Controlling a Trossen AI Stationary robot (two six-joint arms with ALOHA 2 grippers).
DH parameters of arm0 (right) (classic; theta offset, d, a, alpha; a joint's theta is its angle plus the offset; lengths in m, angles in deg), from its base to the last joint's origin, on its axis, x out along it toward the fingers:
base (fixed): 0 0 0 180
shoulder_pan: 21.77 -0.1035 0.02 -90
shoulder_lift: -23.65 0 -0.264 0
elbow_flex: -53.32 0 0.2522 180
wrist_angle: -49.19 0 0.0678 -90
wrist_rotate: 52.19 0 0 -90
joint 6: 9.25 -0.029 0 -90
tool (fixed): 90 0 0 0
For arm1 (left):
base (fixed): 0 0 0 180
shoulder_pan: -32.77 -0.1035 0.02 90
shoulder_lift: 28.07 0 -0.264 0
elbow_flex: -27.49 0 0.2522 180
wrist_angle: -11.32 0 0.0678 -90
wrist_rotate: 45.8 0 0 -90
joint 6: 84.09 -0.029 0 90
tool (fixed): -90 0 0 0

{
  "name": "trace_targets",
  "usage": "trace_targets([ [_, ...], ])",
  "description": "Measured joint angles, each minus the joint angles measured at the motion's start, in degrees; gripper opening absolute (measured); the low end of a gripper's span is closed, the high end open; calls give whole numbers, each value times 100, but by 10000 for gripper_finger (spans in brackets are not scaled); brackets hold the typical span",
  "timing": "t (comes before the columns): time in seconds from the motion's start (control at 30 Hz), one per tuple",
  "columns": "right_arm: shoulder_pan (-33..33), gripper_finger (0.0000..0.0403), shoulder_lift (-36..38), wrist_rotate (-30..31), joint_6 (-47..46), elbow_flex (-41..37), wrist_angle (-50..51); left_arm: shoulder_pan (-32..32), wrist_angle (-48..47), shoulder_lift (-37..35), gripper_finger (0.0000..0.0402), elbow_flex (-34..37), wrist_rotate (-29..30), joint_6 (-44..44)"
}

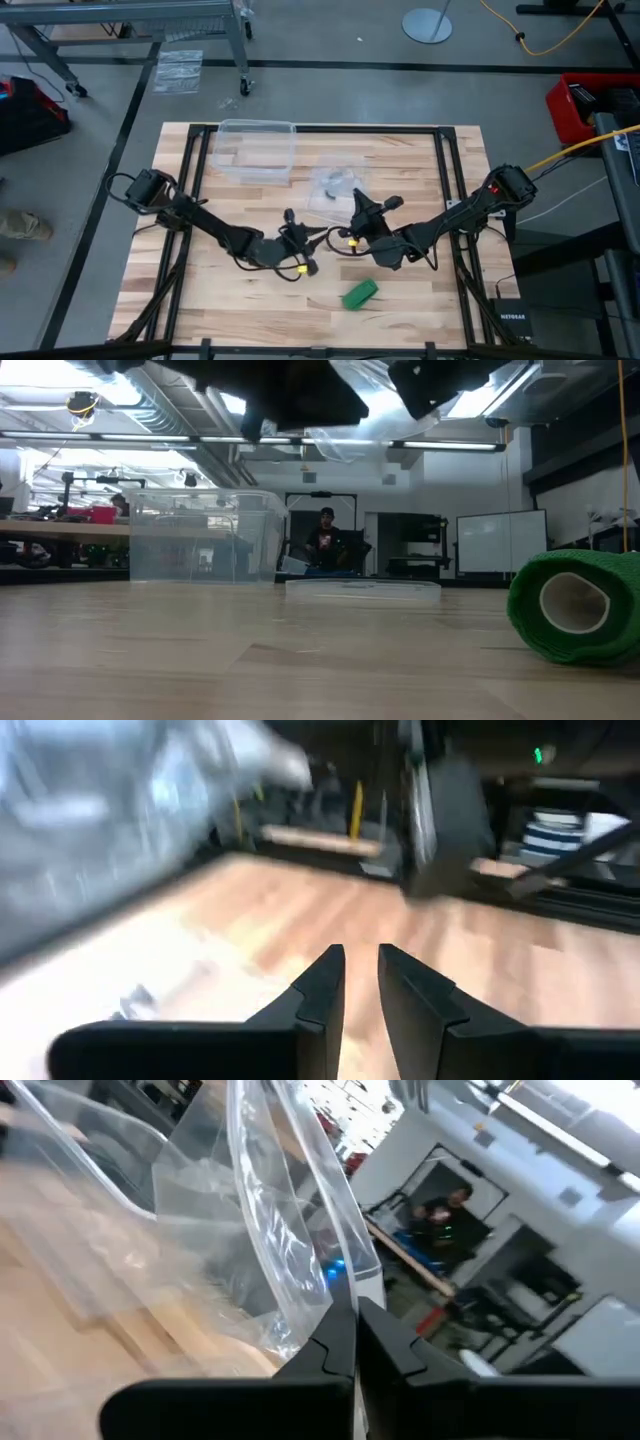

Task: Roll bandage
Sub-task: Put the rolled green bandage into the transparent zip bag

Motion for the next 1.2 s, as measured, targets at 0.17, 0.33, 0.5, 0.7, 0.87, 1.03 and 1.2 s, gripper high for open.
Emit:
trace_targets([
  [0.17,0,5,115,-188,172,0,9,73,-618,0,89,0,-1015,1773],
  [0.33,0,5,177,-203,174,0,15,68,-1091,0,136,0,-1971,2973],
  [0.5,0,5,179,-384,172,0,75,72,-1371,30,179,-1,-2303,3879],
  [0.7,0,5,179,-415,174,0,83,137,-905,496,208,-2,-2491,4851],
  [0.87,0,5,179,-453,176,0,85,247,-343,1127,211,-292,-2830,5178],
  [1.03,0,5,181,-535,176,0,83,291,-445,1698,211,-1011,-3050,4689],
  [1.2,0,5,181,-548,176,0,81,180,-1338,2142,212,-1800,-3458,4303],
])
